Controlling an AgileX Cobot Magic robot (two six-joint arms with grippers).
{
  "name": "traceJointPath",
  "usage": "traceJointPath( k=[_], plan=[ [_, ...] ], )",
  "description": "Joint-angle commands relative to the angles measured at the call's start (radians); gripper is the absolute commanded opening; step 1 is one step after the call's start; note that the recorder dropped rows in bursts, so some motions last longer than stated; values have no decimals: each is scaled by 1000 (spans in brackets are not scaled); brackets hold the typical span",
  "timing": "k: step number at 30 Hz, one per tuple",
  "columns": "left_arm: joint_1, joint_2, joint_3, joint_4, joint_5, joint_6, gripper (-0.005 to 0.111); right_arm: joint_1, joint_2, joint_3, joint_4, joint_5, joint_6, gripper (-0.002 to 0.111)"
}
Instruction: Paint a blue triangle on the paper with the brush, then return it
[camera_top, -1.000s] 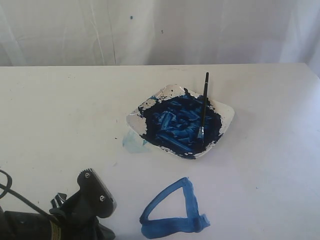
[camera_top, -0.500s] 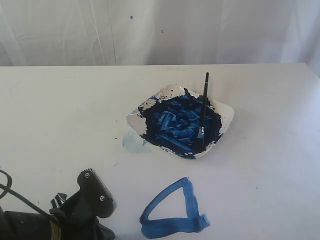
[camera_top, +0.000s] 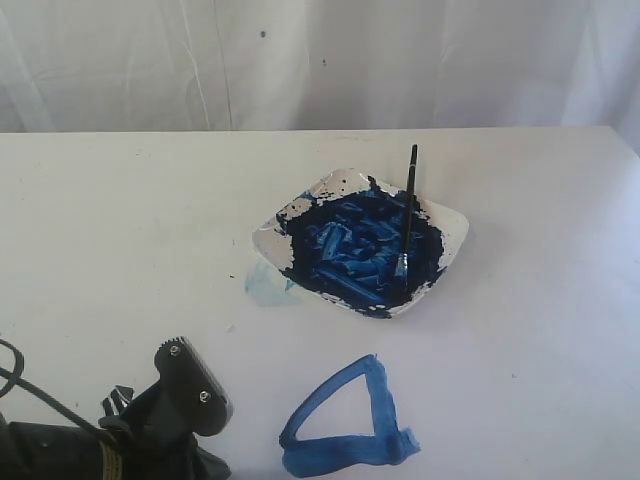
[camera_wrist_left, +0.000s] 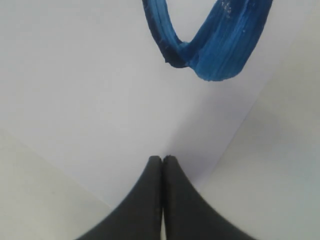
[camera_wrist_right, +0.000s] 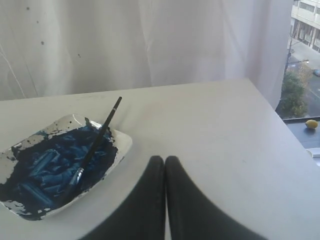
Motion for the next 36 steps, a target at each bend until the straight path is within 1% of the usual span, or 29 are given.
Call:
traceJointPath(
  k=[1, 8, 13, 18, 26, 32, 36],
  plan=[
    [3, 5, 7, -7, 31, -1, 0, -20, -43, 75, -13, -51, -30, 0],
    [3, 5, 7, -7, 31, -1, 0, -103, -83, 186, -13, -59, -30, 0],
    [3, 5, 7, -7, 31, -1, 0, -111, -140, 233, -20, -54, -28, 0],
    [3, 5, 7, -7, 31, -1, 0, -111, -148, 244, -25, -5, -28, 0],
    [3, 5, 7, -7, 31, -1, 0, -113, -152, 256, -62, -9, -26, 0],
    [3, 5, 7, -7, 31, -1, 0, -173, -152, 256, -60, -9, -18, 0],
    [3, 5, 7, -7, 31, -1, 0, -195, -152, 261, -58, -11, -18, 0]
  ],
)
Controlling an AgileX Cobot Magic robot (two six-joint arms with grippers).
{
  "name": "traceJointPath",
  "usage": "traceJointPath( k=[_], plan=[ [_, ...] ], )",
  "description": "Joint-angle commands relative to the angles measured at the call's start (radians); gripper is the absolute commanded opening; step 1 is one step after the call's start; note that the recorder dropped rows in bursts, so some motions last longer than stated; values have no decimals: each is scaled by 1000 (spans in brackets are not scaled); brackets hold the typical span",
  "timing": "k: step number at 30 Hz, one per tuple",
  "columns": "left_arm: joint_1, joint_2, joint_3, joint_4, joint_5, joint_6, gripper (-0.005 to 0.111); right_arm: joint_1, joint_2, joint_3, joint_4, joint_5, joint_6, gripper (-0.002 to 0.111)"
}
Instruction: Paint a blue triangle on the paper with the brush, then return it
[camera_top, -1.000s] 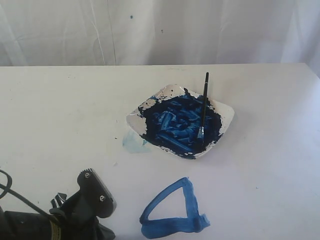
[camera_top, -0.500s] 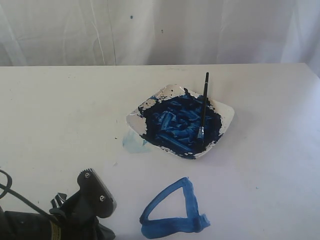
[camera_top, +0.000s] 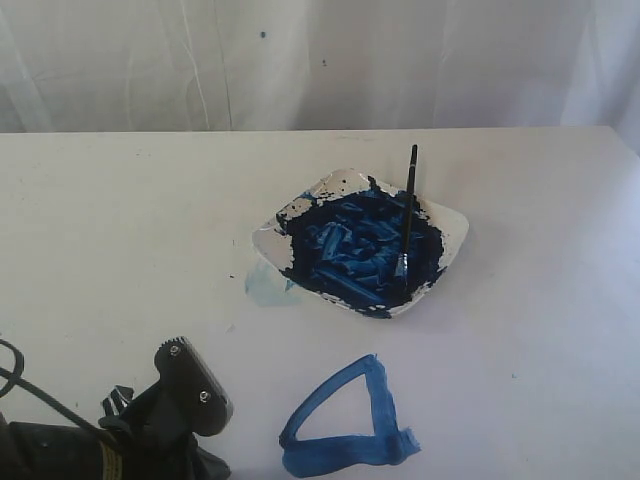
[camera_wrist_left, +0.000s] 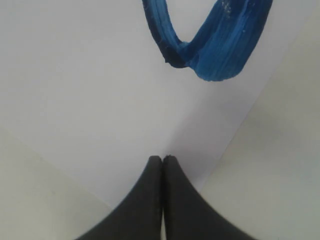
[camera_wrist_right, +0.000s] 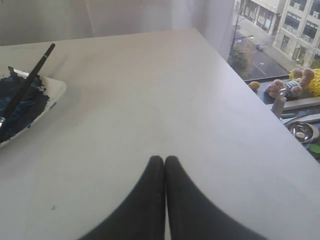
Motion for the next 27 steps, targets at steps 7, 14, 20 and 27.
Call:
traceJointPath(
  k=[7, 14, 20, 27],
  plan=[
    [3, 5, 7, -7, 33, -1, 0, -27, -65, 47, -4, -35, -2, 0],
    [3, 5, 7, -7, 27, -1, 0, -27, -65, 47, -4, -30, -2, 0],
    [3, 5, 7, -7, 25, -1, 0, -27, -65, 47, -2, -31, 74, 0],
    [3, 5, 7, -7, 25, -1, 0, -27, -65, 47, -2, -26, 95, 0]
  ],
)
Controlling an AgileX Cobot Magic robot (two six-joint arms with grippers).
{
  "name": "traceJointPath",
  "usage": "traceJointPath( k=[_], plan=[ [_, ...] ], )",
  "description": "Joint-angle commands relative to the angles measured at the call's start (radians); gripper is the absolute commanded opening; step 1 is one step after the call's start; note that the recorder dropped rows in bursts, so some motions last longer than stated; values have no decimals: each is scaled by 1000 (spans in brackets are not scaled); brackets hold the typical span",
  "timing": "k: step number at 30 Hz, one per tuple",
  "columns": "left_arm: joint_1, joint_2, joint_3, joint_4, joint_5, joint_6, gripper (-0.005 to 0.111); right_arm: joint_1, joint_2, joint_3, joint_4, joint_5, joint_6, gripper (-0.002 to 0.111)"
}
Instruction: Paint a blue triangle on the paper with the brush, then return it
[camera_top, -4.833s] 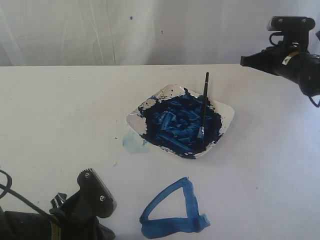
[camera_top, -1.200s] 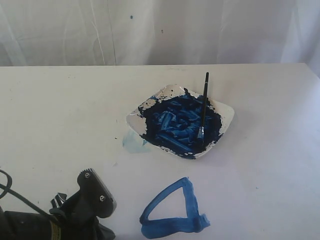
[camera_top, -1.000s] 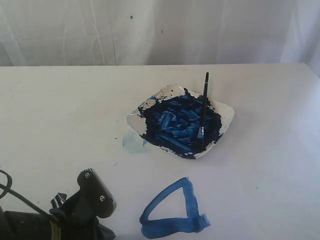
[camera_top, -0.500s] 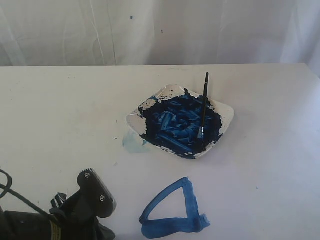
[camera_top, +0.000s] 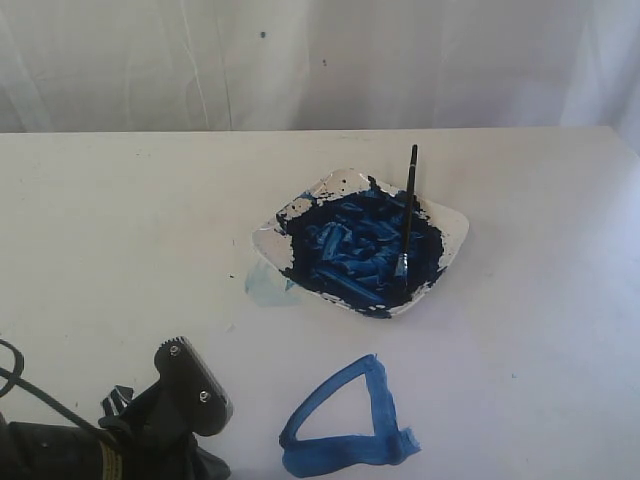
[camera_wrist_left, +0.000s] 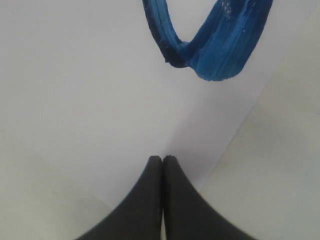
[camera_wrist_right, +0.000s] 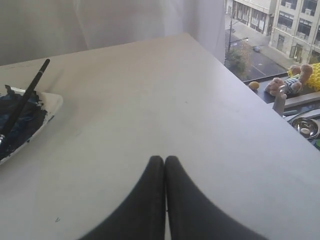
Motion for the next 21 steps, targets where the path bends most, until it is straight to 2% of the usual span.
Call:
traceJointPath(
  k=[1, 5, 14, 21],
  plan=[
    [3, 5, 7, -7, 25, -1, 0, -2, -7, 5, -2, -5, 10, 0],
    [3, 5, 7, -7, 25, -1, 0, 13, -7, 5, -2, -5, 10, 0],
    [3, 5, 7, -7, 25, -1, 0, 158, -7, 5, -13, -1, -9, 0],
    [3, 5, 7, -7, 25, -1, 0, 202, -7, 5, -12, -1, -9, 0]
  ],
)
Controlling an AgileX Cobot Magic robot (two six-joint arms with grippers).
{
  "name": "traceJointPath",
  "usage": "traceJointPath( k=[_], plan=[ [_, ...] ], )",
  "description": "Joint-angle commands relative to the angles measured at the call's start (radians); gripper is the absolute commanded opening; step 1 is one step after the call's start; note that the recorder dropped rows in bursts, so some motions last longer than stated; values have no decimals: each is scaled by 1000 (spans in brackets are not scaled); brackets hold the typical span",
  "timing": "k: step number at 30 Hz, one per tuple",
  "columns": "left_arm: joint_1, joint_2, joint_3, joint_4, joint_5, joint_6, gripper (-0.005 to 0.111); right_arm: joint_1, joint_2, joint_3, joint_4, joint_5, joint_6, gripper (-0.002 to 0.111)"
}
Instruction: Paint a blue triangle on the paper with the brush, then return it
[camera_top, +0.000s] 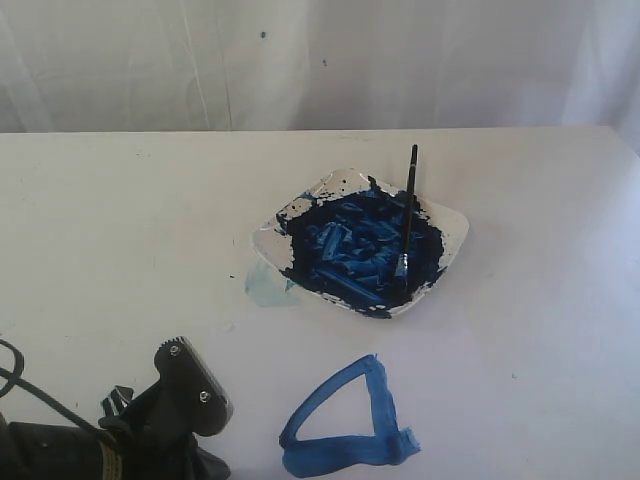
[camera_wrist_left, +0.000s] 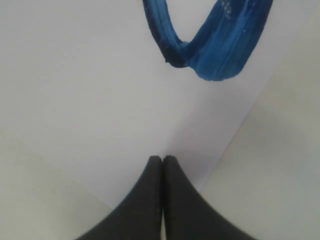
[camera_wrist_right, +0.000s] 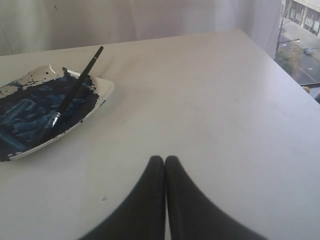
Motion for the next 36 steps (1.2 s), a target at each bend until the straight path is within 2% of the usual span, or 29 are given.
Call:
traceJointPath(
  k=[1, 22, 36],
  plan=[
    [3, 5, 7, -7, 25, -1, 0, 19, -7, 5, -8, -1, -13, 0],
    [3, 3, 7, -7, 25, -1, 0, 18, -7, 5, 1, -1, -13, 0],
    [3, -320, 7, -7, 51, -1, 0, 18, -7, 5, 1, -1, -13, 0]
  ],
)
